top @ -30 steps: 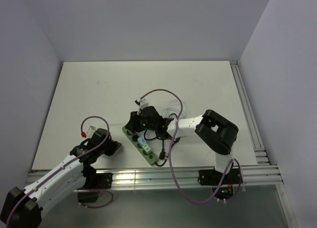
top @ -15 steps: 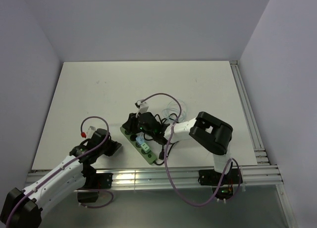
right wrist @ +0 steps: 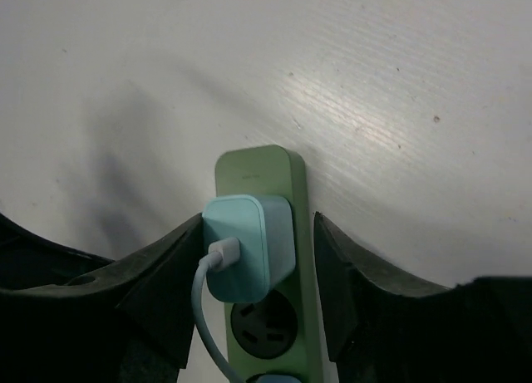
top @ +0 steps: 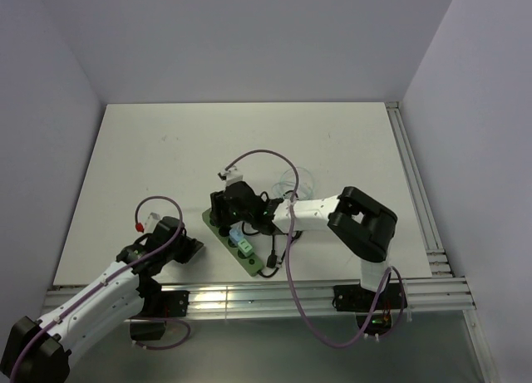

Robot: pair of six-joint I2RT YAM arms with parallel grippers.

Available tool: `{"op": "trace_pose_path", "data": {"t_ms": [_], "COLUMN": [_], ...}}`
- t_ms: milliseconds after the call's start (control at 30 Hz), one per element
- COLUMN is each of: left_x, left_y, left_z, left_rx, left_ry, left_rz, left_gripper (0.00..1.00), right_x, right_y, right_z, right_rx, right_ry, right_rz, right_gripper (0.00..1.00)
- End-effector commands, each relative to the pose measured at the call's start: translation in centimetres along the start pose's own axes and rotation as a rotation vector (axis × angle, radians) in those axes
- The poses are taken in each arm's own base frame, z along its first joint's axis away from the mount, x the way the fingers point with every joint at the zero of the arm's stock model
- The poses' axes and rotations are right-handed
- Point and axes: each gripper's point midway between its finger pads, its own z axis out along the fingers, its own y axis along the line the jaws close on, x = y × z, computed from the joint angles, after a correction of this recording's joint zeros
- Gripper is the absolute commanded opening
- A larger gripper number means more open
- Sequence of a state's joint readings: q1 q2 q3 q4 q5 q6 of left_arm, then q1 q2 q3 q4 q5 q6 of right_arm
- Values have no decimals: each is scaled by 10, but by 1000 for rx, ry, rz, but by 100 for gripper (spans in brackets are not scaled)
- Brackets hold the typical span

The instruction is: Insert the plug

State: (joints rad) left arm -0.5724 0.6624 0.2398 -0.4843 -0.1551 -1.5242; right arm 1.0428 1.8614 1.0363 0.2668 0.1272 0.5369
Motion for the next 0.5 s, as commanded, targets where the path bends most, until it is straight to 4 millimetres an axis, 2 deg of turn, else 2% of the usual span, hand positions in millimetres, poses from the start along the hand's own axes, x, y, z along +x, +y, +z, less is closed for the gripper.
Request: {"op": "trace_pose_path", "data": {"t_ms": [0, 67, 100, 167, 200, 267, 300, 333, 367, 433, 467], "left_x": [-4, -4, -4, -5, -5, -6, -6, -6, -7, -7, -7], "left_y": [-8, -9, -8, -9, -8, -9, -9, -10, -10, -10, -11], "left_z": [-3, -2, -2, -2, -3, -4, -4, -4, -5, -4, -4], "left_rx": [21, 18, 14, 9, 4, 7, 10, 16, 19, 22, 22], "left_ry": [-17, -17, -15, -19, -20, -24, -25, -26, -29, -31, -31], "left_rz": [-7, -1, -1, 5, 8, 8, 6, 3, 1, -1, -1], "left_gripper": [6, 6, 6, 6, 6, 6, 6, 6, 6, 6, 6], "right_x": [93, 79, 62, 48, 32, 15, -3, -8, -24, -37, -53], "right_y": [-92, -85, -76, -68, -60, -49, -39, -34, -23, -16, -6], "right_z": [-40, -37, -32, -31, -29, -31, -30, -33, -34, -40, -42], "right_rx": [298, 287, 269, 260, 243, 224, 206, 194, 173, 162, 151], "right_ry": [430, 419, 390, 373, 342, 320, 287, 290, 258, 253, 227], "right_rz": [-232, -244, -255, -264, -271, -283, -282, -284, -287, -295, -292], "right_gripper": [63, 68, 68, 72, 73, 75, 75, 75, 75, 75, 75]}}
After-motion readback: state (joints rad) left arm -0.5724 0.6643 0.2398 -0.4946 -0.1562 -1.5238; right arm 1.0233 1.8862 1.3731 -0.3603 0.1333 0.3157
